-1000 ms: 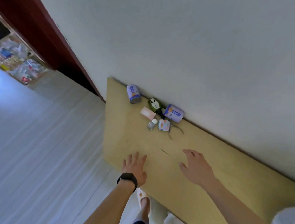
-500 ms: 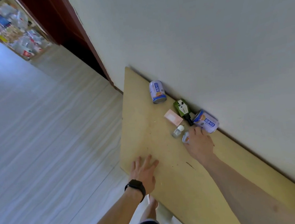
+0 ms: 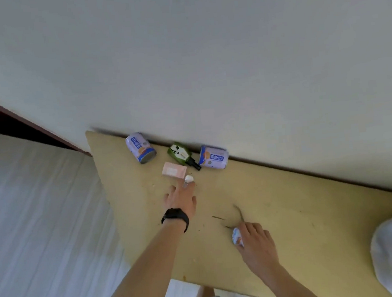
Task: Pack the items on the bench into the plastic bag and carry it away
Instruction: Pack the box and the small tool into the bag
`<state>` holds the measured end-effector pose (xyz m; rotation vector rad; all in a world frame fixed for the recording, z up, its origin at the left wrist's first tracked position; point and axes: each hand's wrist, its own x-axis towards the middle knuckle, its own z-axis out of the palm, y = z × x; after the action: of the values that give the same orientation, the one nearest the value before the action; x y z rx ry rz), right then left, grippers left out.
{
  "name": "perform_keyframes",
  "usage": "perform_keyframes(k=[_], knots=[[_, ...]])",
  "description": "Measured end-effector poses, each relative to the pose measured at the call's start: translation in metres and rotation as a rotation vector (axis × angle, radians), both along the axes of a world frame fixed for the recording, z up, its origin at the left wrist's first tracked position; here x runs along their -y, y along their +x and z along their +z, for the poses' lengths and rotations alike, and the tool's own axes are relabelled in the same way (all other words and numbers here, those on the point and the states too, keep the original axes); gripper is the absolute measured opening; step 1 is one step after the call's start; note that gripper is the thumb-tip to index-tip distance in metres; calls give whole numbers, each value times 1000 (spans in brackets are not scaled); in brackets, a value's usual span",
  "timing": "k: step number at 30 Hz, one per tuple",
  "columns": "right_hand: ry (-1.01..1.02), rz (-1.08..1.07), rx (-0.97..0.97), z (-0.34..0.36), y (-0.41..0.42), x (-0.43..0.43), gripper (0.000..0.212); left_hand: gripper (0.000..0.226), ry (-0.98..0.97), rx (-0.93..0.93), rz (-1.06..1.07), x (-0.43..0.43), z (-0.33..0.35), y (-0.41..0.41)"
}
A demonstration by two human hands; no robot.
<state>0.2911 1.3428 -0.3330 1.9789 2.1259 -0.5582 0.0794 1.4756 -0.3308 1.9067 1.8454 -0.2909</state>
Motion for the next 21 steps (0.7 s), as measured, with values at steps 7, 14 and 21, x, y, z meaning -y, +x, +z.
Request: perform_keyframes(k=[7, 14, 21], knots=[[11, -484, -437, 30, 36, 22, 41, 21, -69, 84, 43, 40, -12, 15], [-104, -1493, -1301, 74, 67, 48, 42, 34, -186, 529, 554, 97, 13, 51], [-205, -1626, -1631, 120, 135, 84, 39, 38, -276, 774, 632, 140, 50, 125]])
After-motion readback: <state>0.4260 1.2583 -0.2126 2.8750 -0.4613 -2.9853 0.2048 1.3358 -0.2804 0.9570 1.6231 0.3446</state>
